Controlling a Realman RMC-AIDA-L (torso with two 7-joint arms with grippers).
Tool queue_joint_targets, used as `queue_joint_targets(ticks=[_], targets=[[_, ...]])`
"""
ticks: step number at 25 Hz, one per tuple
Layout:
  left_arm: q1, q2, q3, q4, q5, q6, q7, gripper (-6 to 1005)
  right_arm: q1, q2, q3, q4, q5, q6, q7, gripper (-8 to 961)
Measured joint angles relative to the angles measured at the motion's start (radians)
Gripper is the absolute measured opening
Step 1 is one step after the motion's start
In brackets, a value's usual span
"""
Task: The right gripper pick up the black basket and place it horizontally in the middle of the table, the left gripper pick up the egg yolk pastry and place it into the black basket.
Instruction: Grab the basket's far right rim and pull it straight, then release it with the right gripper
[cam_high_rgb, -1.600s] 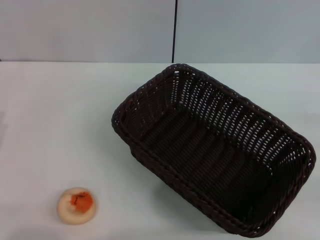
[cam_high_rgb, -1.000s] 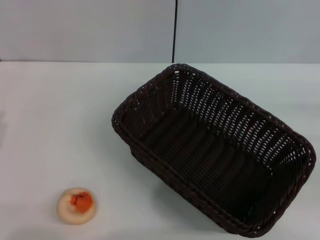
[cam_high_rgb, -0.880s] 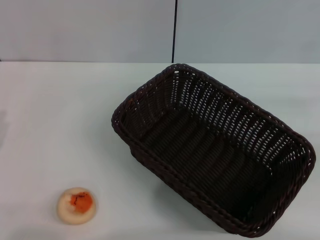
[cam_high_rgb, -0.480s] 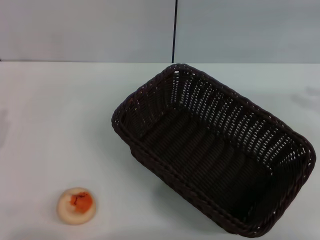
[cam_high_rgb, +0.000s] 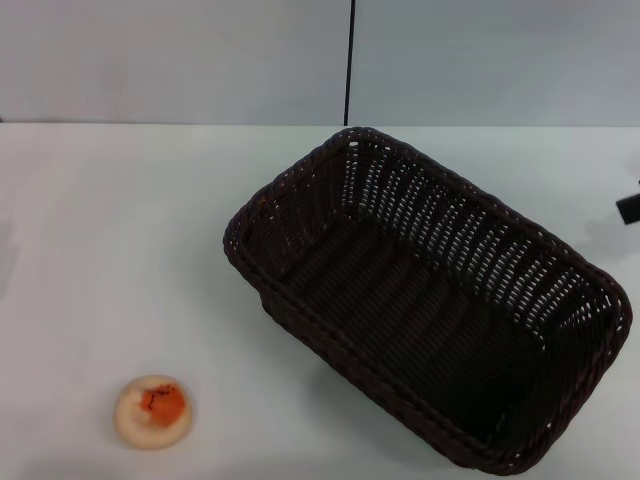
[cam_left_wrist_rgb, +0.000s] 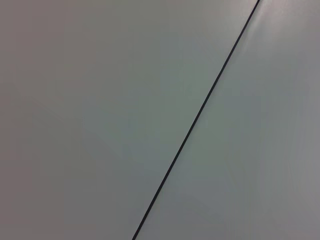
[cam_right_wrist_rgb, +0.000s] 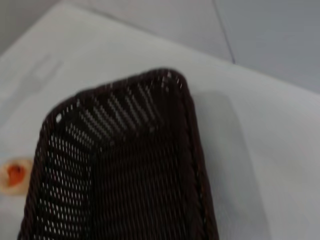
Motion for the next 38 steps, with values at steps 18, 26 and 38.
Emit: queue_joint_targets(ticks=[18,26,38], targets=[[-0.008,-0.004,0.027,-0.012,0.003,-0.021,0.000,788,0.037,0.072,-0.134,0.022,-0.132,0.056,0.009,718],[-0.011,-0.003,0.037,-0.012,0.004,-0.028,0.000,788,0.047,0.079,-0.192,0.094,-0.134,0.085,0.010,720],[-0.003,-0.005,0.045,-0.013,0.003,-0.038,0.000,787,0.046,0.104,-0.248,0.120,-0.151,0.144,-0.001,719]])
